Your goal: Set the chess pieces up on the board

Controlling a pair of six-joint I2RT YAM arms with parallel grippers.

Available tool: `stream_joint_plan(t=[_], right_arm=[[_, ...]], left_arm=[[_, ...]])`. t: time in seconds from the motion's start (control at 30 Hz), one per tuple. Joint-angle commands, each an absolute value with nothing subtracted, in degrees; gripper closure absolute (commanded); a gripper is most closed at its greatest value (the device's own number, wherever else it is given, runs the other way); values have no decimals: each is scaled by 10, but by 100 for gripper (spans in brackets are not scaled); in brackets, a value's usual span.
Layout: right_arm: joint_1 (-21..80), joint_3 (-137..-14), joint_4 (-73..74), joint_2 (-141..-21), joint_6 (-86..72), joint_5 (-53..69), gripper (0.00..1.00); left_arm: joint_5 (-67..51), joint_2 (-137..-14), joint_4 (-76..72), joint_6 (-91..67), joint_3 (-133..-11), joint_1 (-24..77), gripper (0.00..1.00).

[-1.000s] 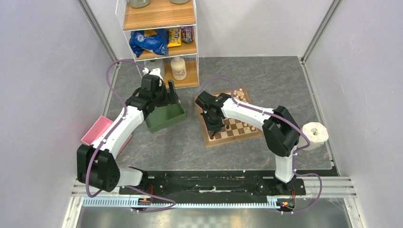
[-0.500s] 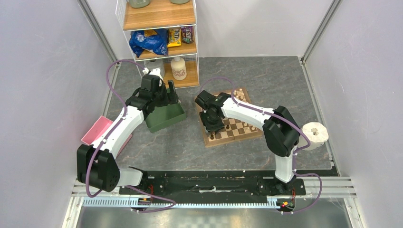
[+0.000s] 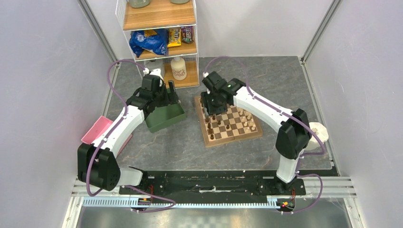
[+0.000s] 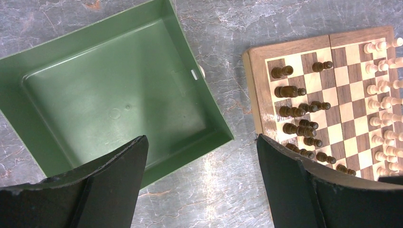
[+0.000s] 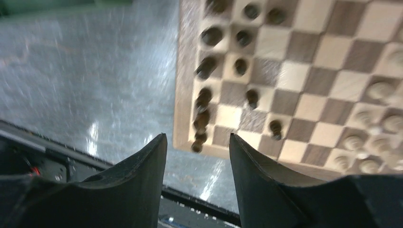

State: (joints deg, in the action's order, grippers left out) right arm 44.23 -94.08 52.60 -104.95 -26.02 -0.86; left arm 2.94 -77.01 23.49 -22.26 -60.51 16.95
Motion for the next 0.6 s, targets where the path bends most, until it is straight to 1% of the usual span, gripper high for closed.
stream_joint_plan(t=[0.0,0.1,0.27,0.57], right_arm=[[372,-988,509,-1048,-253,-33,42],[334,-1036,504,-1093,-259,-26,43],[308,-1148,538,-1195,-253,-22,45],[294,-1228,554,-1289,-247,-36,49]], left_arm=[[34,-766,219,-234,-608,167,9],[36,-760,218,-233,-606,166,9],[33,-761,218,-232,-608,167,9],[45,-767,225,-228,-612,167,9]])
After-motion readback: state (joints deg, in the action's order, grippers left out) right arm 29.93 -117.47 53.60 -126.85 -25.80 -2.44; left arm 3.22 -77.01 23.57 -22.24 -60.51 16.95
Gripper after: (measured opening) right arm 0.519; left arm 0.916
